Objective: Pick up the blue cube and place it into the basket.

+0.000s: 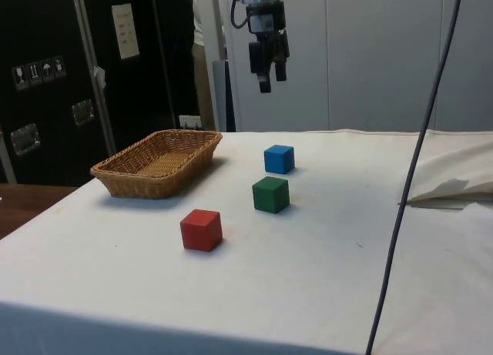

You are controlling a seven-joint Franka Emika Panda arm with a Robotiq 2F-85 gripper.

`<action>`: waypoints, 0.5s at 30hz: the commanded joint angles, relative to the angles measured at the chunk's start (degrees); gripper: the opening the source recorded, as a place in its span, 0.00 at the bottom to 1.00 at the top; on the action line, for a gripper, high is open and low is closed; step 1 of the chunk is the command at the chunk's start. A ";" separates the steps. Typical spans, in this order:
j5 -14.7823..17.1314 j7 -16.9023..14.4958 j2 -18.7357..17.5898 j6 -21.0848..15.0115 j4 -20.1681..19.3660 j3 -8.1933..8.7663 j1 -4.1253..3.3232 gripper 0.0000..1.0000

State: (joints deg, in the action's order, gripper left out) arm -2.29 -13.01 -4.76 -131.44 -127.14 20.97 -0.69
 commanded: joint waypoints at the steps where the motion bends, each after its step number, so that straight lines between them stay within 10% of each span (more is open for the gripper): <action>1: 0.40 -0.34 0.11 -0.11 -0.11 -0.06 0.06 1.00; 15: 0.46 -0.06 -3.44 -3.27 -0.80 0.17 0.06 1.00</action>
State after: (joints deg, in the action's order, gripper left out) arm -1.83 -13.06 -8.19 -134.70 -127.94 21.14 -0.63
